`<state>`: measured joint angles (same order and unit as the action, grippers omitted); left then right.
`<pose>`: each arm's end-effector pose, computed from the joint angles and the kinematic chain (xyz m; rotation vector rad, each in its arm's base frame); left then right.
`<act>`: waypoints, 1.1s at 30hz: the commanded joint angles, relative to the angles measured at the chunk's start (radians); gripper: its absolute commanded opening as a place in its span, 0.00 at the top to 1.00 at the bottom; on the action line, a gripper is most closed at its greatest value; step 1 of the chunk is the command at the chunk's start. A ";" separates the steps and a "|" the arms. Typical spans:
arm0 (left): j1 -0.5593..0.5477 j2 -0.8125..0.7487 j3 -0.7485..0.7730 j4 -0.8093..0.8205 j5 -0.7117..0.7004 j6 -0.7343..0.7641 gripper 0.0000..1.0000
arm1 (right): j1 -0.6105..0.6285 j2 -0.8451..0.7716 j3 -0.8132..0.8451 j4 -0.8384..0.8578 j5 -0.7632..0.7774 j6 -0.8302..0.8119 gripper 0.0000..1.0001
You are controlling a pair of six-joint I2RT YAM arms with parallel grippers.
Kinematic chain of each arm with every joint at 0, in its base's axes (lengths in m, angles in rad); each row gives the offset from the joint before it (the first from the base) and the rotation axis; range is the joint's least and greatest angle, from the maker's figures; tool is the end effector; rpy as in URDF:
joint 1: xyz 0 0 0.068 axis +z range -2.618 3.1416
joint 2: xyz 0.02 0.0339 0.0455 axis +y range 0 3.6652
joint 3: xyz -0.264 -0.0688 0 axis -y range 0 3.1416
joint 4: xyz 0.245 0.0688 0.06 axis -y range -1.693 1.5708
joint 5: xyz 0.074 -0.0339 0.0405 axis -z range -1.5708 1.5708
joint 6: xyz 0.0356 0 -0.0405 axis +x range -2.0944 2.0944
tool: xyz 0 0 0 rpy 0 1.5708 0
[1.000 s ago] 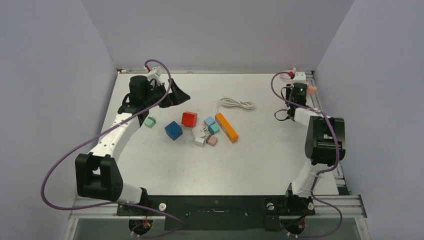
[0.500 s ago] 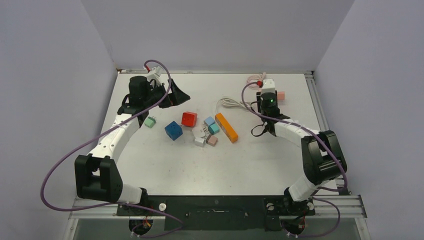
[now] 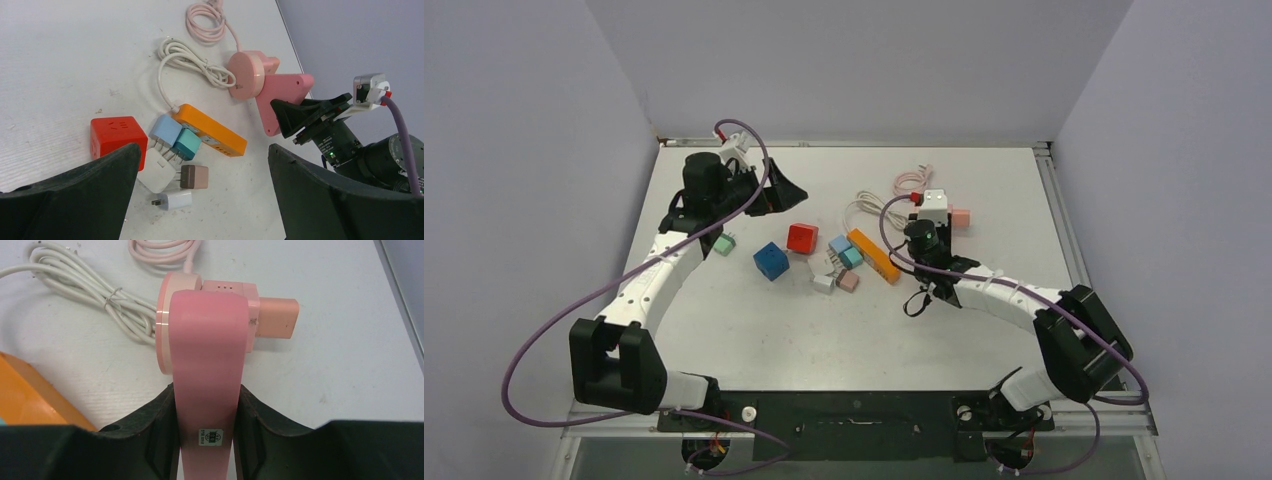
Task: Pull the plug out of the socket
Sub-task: Move the socket to the center of the board.
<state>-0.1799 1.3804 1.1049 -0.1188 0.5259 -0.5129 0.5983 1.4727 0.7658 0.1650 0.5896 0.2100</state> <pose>0.3105 -0.0746 0.3236 0.0227 2.0357 -0.9611 0.2658 0.1572 0.2093 -0.0487 2.0151 -0.1131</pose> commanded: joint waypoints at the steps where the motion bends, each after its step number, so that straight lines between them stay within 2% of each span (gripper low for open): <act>1: -0.018 -0.034 0.009 0.023 -0.027 0.021 0.04 | 0.102 -0.033 -0.020 -0.030 0.052 0.162 0.95; 7: -0.043 -0.023 0.014 0.005 -0.047 0.040 0.04 | 0.160 0.005 -0.016 -0.065 0.069 0.259 0.93; 10: -0.059 -0.017 0.018 -0.006 -0.058 0.051 0.04 | 0.161 0.002 -0.020 -0.056 0.057 0.273 0.77; 12: -0.071 -0.014 0.022 -0.014 -0.067 0.059 0.04 | 0.163 -0.008 -0.024 -0.050 0.048 0.270 0.62; 13: -0.079 -0.011 0.024 -0.018 -0.073 0.063 0.04 | 0.163 -0.013 -0.026 -0.049 0.046 0.268 0.50; 15: -0.088 -0.010 0.026 -0.025 -0.077 0.069 0.04 | 0.165 -0.034 -0.028 -0.049 0.042 0.259 0.39; 18: -0.104 -0.009 0.026 -0.027 -0.083 0.072 0.04 | 0.167 -0.081 -0.027 -0.058 0.029 0.243 0.27; 25: -0.191 -0.030 0.016 -0.031 -0.141 0.096 0.04 | 0.156 -0.191 0.006 -0.114 0.006 0.175 0.07; 28: -0.265 -0.036 0.006 -0.033 -0.211 0.116 0.04 | 0.081 -0.231 0.014 -0.120 -0.028 0.161 0.02; 33: -0.428 -0.024 0.009 -0.025 -0.354 0.131 0.04 | -0.214 -0.252 0.015 -0.096 -0.295 0.197 0.01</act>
<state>-0.5041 1.3731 1.1038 -0.1574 0.3031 -0.4129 0.5758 1.2495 0.7467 0.0559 0.4789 0.3958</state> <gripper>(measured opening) 0.963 0.988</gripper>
